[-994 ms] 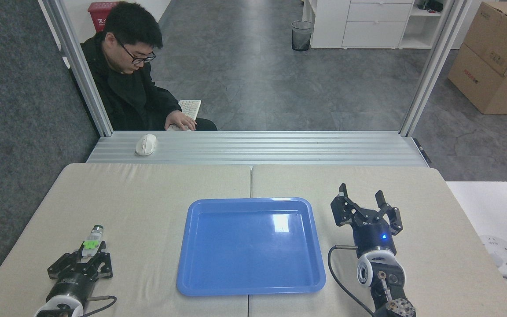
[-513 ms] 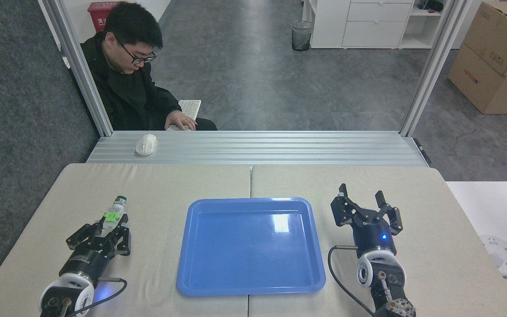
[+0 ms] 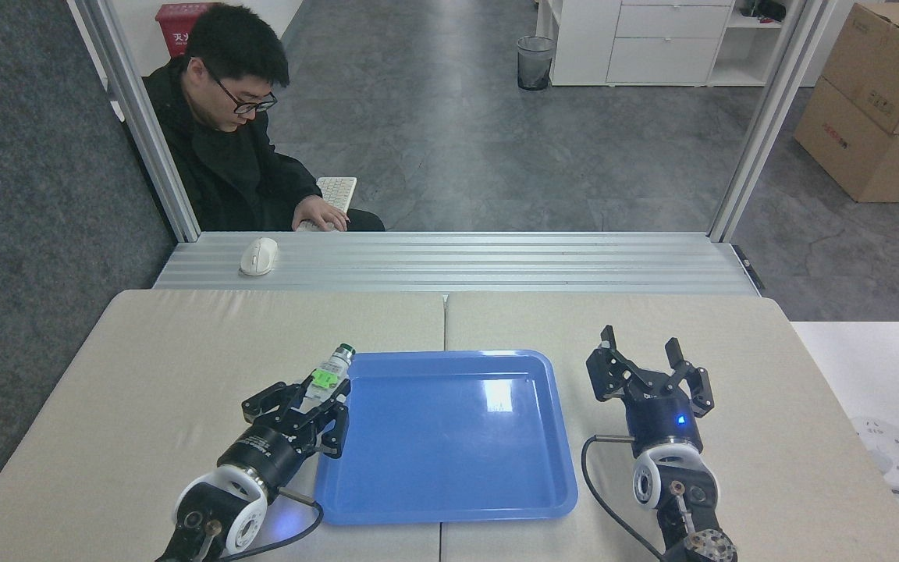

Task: Pick up switch part and place in tray
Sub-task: 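Lift the switch part and carry it over the blue tray, then open the left gripper to drop the part into the tray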

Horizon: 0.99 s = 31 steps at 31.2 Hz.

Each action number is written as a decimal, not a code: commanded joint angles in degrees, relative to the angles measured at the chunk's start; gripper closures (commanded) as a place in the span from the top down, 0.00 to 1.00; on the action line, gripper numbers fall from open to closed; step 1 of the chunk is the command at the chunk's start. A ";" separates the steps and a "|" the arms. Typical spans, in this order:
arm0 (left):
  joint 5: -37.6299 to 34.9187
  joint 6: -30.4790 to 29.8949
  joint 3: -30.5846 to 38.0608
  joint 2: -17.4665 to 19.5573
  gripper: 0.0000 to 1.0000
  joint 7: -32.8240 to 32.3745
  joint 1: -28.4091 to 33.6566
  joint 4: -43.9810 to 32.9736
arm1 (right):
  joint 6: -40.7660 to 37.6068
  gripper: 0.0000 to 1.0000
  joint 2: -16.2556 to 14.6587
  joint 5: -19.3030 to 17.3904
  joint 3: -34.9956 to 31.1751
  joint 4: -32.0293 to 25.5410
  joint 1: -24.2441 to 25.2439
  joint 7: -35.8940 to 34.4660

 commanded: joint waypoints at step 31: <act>-9.65 4.57 -7.92 -5.31 0.99 -8.77 -1.37 -5.94 | -0.02 1.00 0.44 -0.02 -0.06 -0.02 0.00 -0.16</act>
